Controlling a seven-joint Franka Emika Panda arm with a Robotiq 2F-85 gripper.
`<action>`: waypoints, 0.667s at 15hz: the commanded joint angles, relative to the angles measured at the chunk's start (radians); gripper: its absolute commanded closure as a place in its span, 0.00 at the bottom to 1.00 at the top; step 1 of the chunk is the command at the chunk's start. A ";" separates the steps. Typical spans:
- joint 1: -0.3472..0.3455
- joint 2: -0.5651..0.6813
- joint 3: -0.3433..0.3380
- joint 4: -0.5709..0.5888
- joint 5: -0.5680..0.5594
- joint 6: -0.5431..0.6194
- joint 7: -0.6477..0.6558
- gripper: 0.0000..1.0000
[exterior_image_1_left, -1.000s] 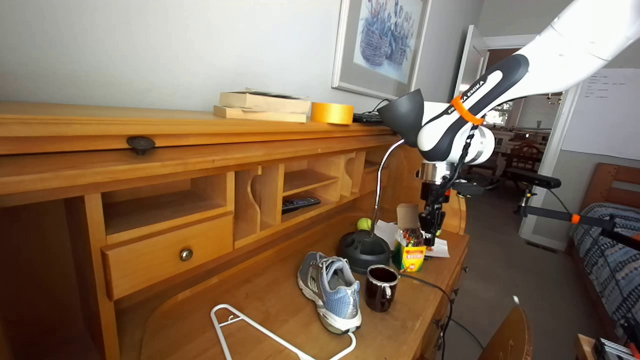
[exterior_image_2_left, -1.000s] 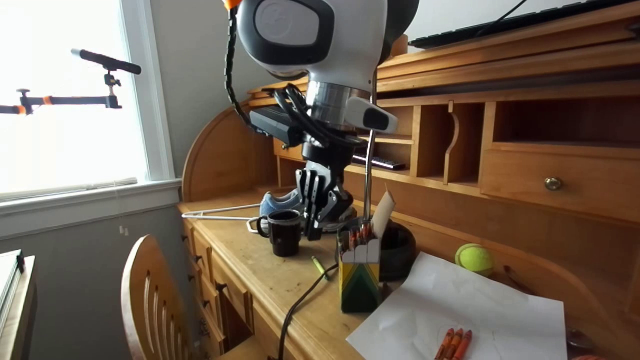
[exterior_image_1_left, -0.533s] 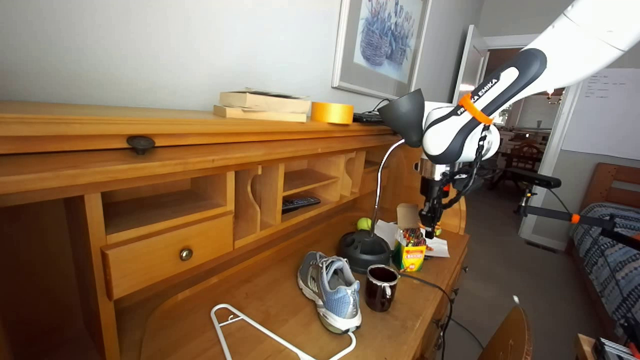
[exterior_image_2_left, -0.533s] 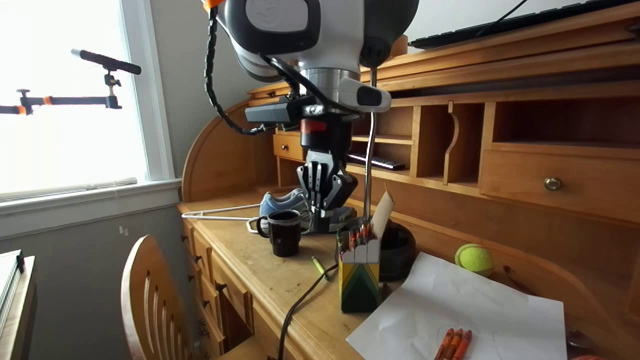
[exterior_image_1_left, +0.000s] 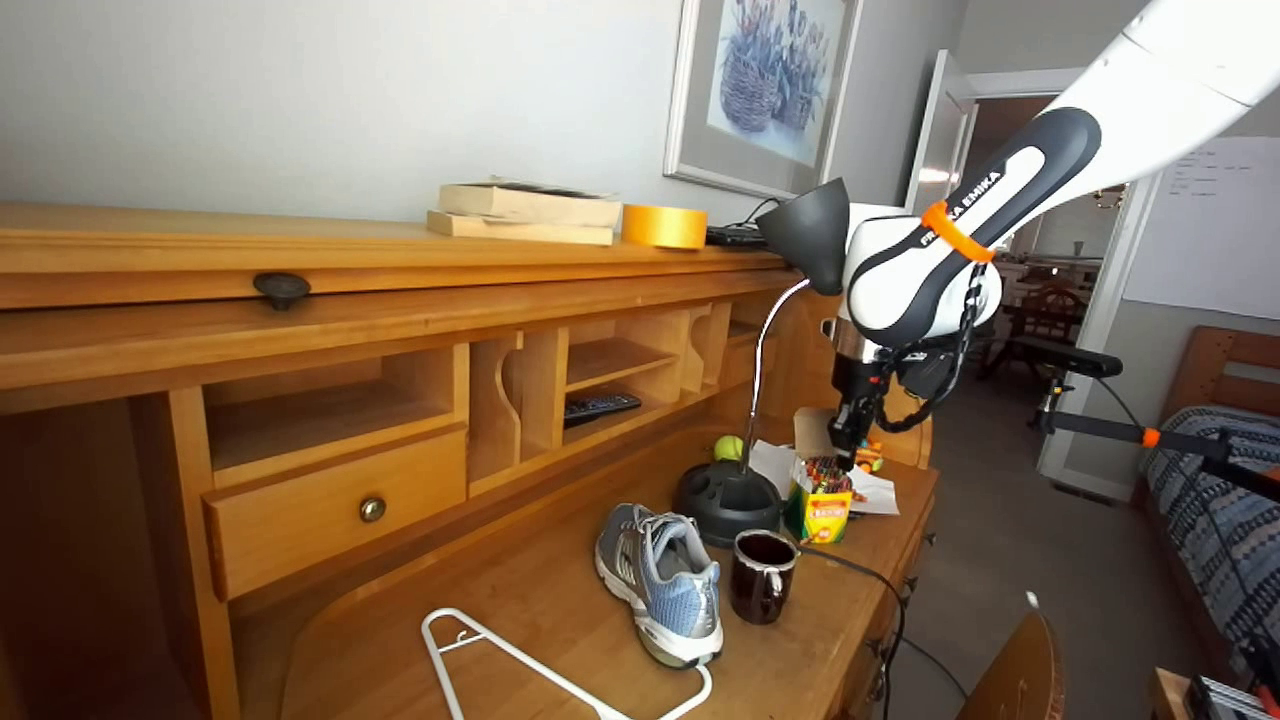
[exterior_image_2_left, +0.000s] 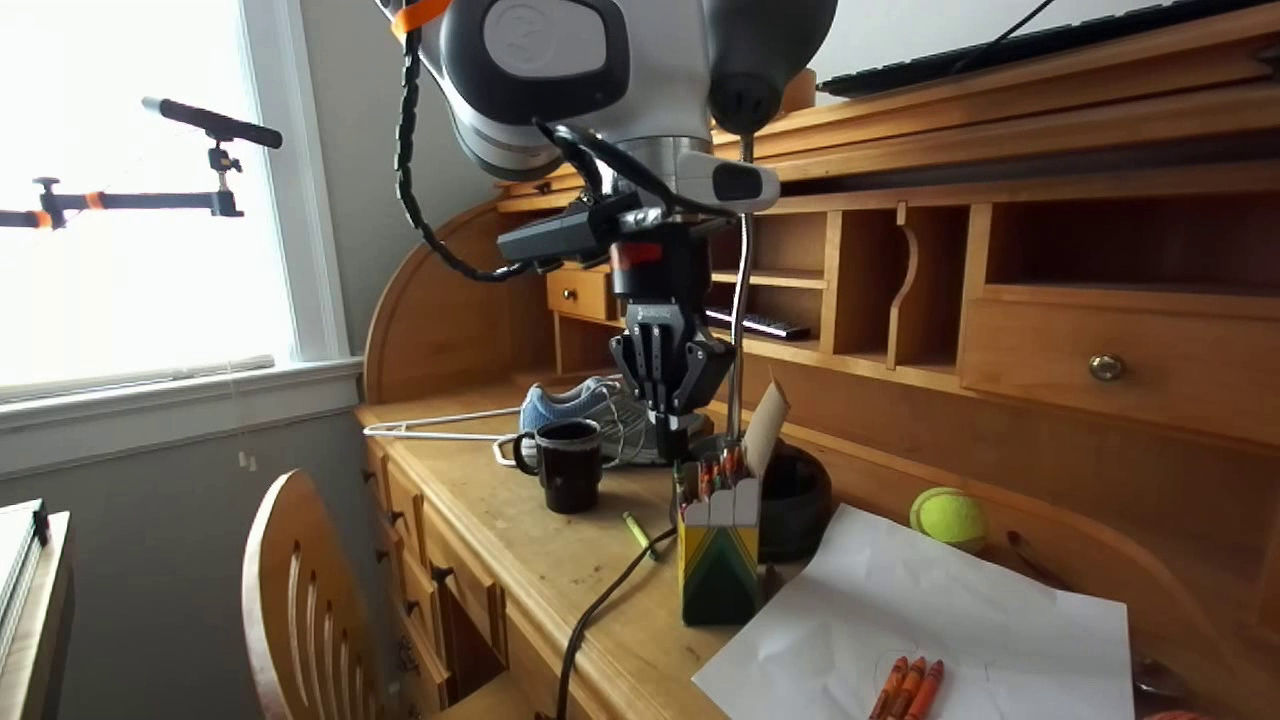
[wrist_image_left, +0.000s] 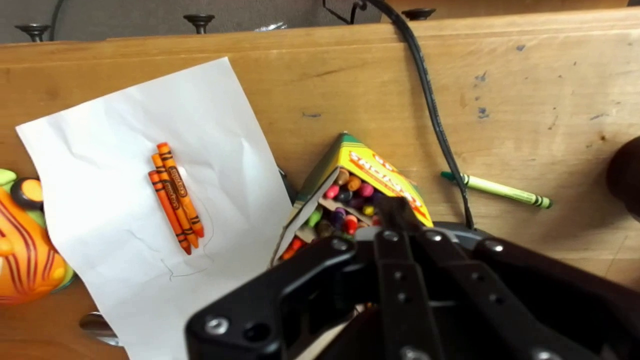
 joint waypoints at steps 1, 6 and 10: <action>0.007 -0.018 -0.004 -0.041 -0.014 0.063 0.015 1.00; 0.009 -0.019 -0.002 -0.051 -0.010 0.090 0.018 1.00; 0.009 -0.020 0.005 -0.059 0.002 0.095 0.016 1.00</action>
